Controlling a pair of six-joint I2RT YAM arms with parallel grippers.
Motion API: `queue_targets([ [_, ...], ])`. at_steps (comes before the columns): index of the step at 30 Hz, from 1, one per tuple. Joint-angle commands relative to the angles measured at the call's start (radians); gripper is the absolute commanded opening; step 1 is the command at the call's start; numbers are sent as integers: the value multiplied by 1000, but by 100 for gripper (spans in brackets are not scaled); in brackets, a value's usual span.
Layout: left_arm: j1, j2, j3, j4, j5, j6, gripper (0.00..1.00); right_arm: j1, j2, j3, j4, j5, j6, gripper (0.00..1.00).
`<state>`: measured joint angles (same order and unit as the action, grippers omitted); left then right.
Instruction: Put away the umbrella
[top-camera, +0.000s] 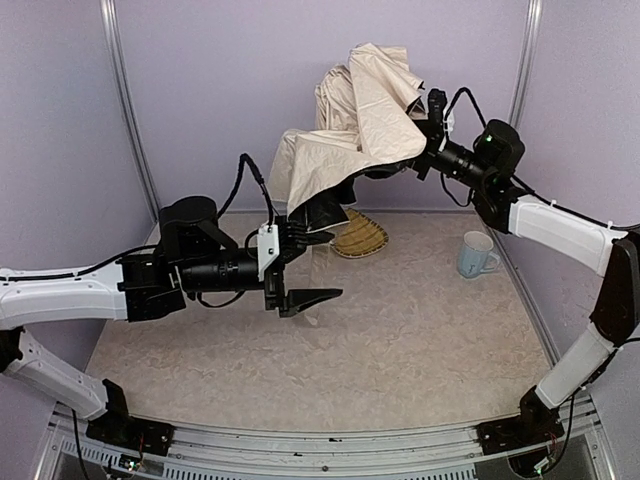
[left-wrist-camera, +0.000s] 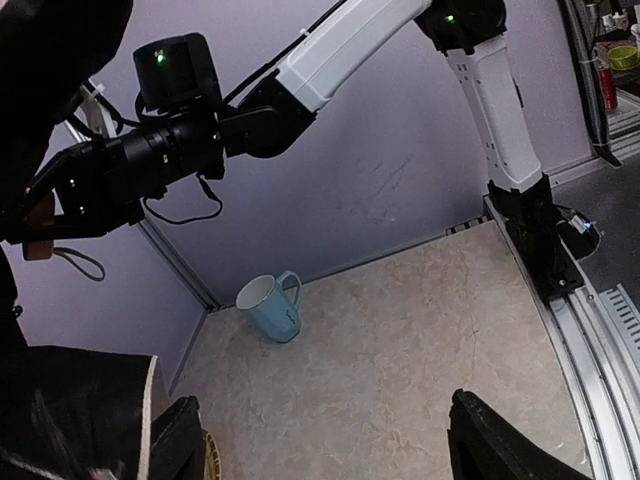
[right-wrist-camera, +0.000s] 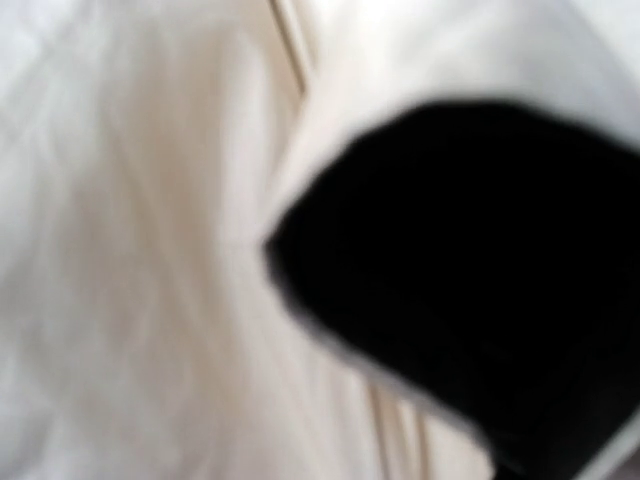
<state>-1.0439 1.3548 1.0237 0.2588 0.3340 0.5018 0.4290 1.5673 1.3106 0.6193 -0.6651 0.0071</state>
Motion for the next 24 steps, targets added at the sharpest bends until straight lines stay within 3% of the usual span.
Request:
queue_targets([
  [1, 1, -137, -122, 15, 97, 86, 83, -42, -21, 56, 94, -48, 76, 0],
  [3, 23, -182, -175, 17, 92, 79, 84, -50, -18, 72, 93, -59, 88, 0],
  [6, 108, -232, -238, 40, 201, 59, 81, -55, -15, 92, 94, -67, 98, 0],
  [9, 216, -219, -325, 223, 311, -83, 78, -56, -14, 110, 94, -78, 101, 0],
  [12, 284, -138, -377, 425, 293, -206, 78, -56, -14, 125, 93, -103, 111, 0],
  [16, 292, 42, -338, 636, 293, -321, 81, -56, -15, 133, 102, -116, 125, 0],
  [24, 258, 316, -211, 825, 352, -423, 86, -56, -23, 132, 90, -119, 126, 0],
])
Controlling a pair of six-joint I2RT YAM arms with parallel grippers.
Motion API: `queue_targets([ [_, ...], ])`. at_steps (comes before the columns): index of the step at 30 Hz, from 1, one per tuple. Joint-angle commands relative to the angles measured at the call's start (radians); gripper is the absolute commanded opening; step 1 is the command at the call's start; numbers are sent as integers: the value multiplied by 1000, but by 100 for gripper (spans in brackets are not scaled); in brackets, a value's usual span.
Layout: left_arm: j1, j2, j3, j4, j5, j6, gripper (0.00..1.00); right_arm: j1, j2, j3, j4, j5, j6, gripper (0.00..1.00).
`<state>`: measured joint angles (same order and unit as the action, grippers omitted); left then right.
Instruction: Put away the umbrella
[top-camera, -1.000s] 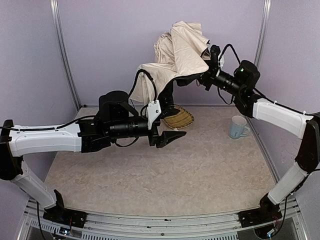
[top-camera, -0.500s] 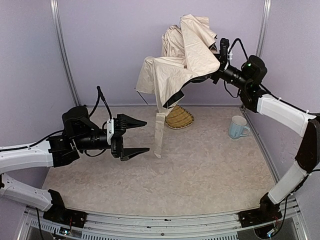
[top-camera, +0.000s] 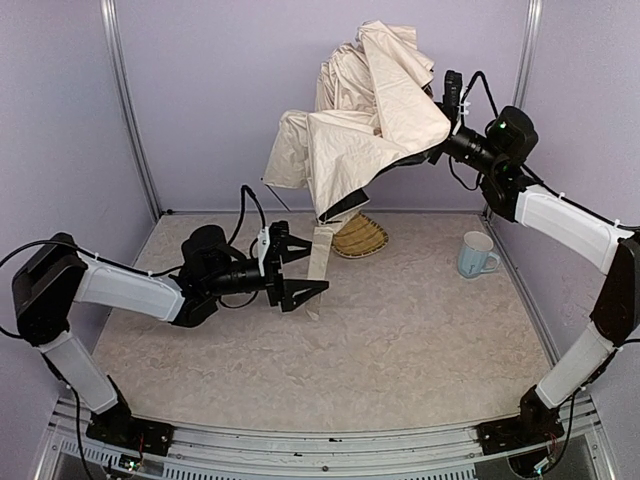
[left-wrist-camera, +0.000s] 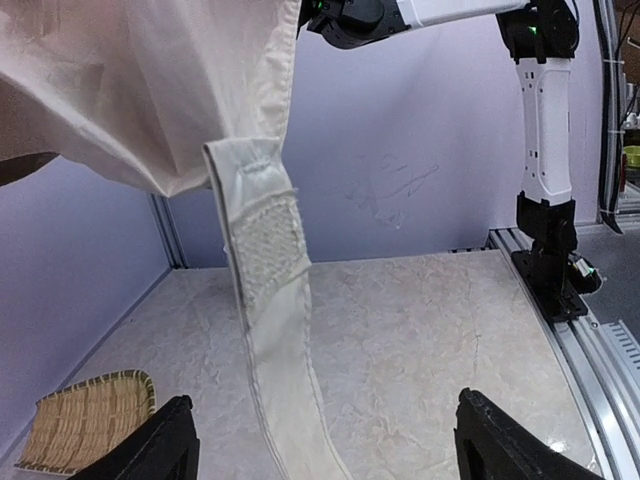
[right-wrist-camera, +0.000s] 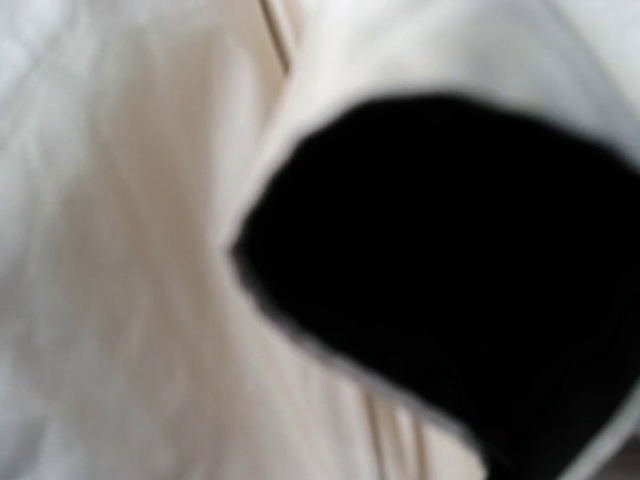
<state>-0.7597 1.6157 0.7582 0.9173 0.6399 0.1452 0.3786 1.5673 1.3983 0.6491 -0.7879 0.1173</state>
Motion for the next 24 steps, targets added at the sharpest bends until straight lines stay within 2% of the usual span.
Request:
queue_targets([
  [1, -36, 68, 63, 149, 40, -48, 86, -6, -26, 43, 57, 4, 13, 0],
  [3, -52, 79, 78, 83, 14, -5, 81, -6, -31, 40, 53, 3, 9, 0],
  [4, -55, 79, 79, 57, 8, 8, 75, -6, -34, 40, 51, 3, 6, 0],
  [5, -54, 77, 75, 41, 7, 14, 65, -6, -35, 40, 47, 1, 3, 0],
  [6, -50, 72, 64, 39, 13, 17, 52, -6, -39, 41, 42, -1, 2, 0],
  [9, -32, 39, 16, 41, 18, 24, 2, -7, -45, 49, 13, -4, -3, 0],
  [14, 26, -59, -80, -46, -17, 94, 0, -10, -64, 92, -116, -81, -86, 0],
  [17, 68, -109, -90, -224, -85, 212, 0, -10, -83, 108, -240, -233, -189, 0],
  [20, 111, -118, -78, -326, -165, 309, 0, -4, -103, 109, -333, -413, -257, 0],
  [24, 181, -71, -23, -405, -211, 414, 0, 52, -127, 129, -600, -448, -473, 0],
])
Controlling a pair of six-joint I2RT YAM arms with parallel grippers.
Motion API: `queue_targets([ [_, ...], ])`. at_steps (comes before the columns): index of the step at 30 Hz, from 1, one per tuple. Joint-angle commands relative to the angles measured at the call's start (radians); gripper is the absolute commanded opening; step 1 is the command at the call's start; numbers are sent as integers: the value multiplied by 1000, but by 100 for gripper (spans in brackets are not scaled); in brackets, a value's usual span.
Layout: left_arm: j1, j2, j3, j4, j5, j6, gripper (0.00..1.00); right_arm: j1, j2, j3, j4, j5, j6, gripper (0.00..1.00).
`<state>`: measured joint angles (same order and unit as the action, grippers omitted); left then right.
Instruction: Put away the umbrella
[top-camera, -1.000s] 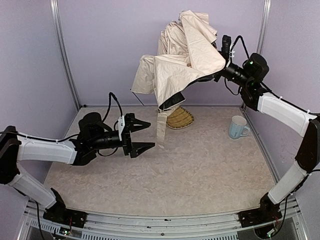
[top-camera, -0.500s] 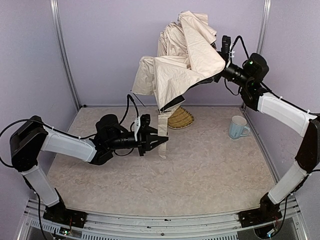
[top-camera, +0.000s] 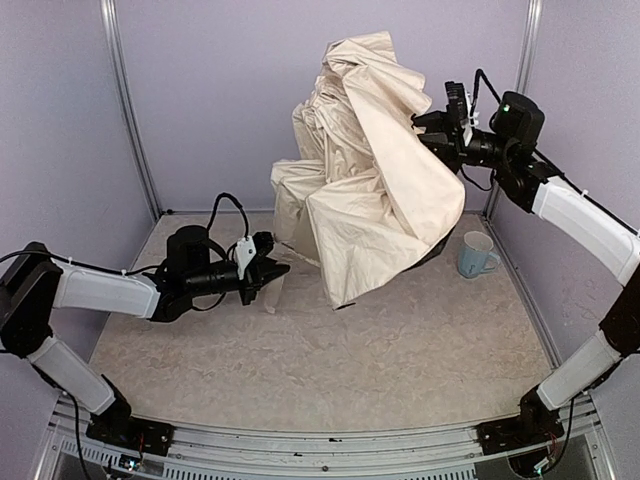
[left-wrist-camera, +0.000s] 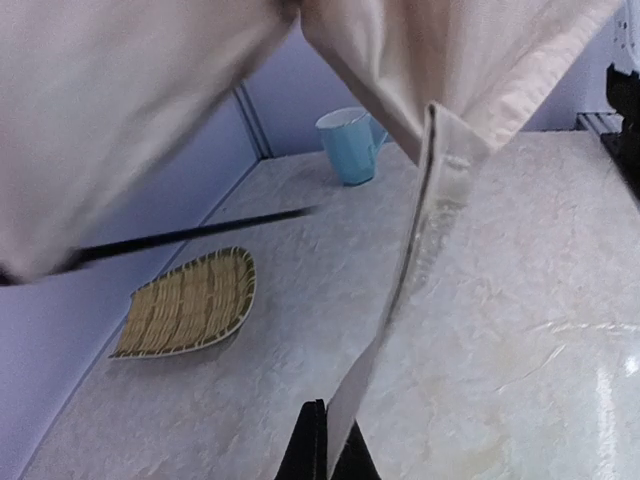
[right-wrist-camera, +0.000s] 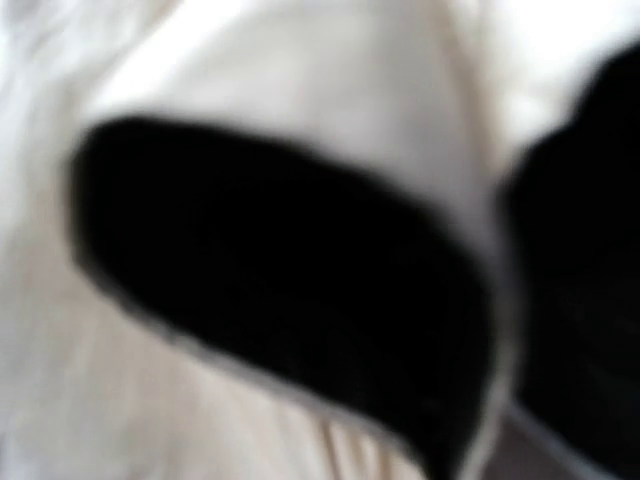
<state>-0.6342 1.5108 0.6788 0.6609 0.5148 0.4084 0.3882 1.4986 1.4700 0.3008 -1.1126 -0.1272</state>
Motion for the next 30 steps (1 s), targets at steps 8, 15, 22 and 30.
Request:
queue_targets([
  [8, 171, 251, 327, -206, -83, 240, 0, 258, -45, 61, -608, 8, -526, 0],
  [15, 211, 331, 498, -235, -16, 304, 0, 343, -11, -117, -656, 174, -503, 0],
  [22, 211, 374, 551, -220, 40, 379, 0, 498, 151, -239, -715, 443, -526, 0],
  [30, 209, 412, 555, -196, 21, 437, 0, 548, 354, -320, -738, 439, -481, 0],
])
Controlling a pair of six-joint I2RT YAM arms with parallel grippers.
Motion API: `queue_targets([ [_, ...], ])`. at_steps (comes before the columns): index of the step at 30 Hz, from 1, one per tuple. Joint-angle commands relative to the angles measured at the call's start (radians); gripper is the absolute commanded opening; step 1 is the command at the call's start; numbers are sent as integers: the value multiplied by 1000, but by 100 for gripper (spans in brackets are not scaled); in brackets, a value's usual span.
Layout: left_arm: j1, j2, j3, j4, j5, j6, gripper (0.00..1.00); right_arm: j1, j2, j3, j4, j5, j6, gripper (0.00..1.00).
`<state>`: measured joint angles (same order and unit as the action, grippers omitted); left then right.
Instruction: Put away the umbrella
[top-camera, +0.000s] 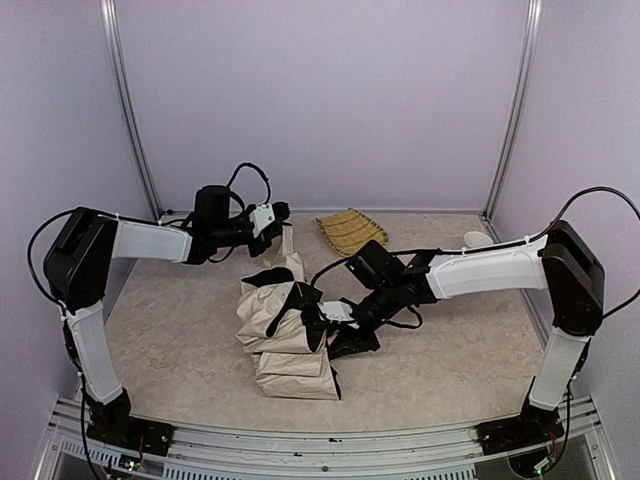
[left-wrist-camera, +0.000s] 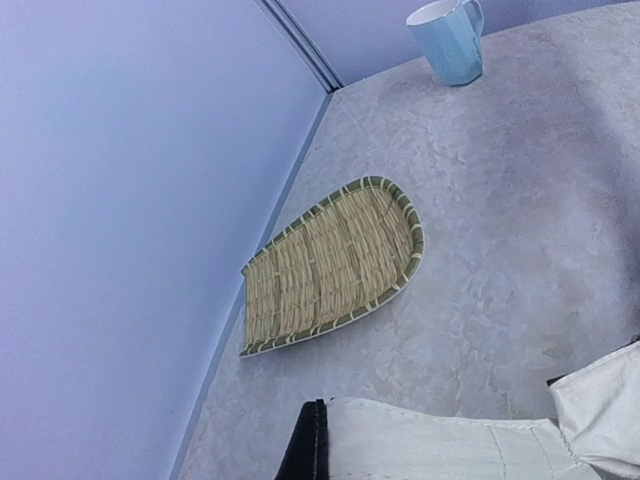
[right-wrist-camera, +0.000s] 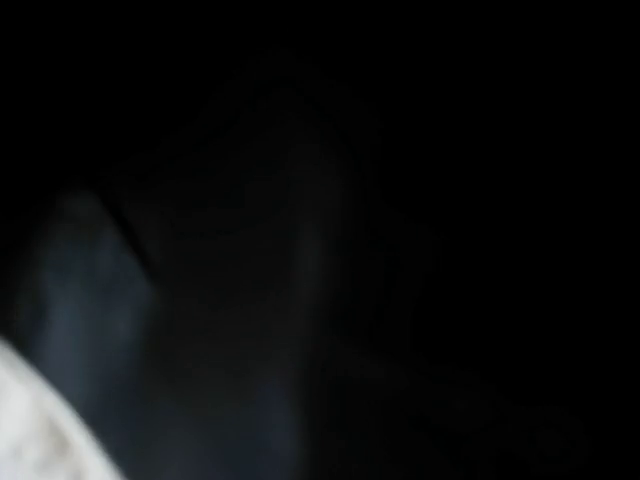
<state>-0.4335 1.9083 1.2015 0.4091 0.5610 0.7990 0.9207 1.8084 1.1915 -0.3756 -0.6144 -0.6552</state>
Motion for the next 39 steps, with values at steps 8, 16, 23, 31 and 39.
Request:
queue_targets([
  [8, 10, 106, 83, 94, -83, 61, 0, 17, 128, -86, -18, -124, 136, 0],
  [16, -7, 247, 171, 277, -271, -53, 7, -9, 196, -79, -44, -125, 159, 0],
  [23, -31, 363, 284, 286, -479, -34, 34, -20, 215, -76, -60, -60, 168, 0],
  [31, 27, 426, 472, 182, -682, -205, 80, -34, 211, -63, -62, -59, 184, 0],
  [39, 51, 54, 194, 155, -607, -369, 87, -78, 205, -48, -70, -147, 217, 0],
])
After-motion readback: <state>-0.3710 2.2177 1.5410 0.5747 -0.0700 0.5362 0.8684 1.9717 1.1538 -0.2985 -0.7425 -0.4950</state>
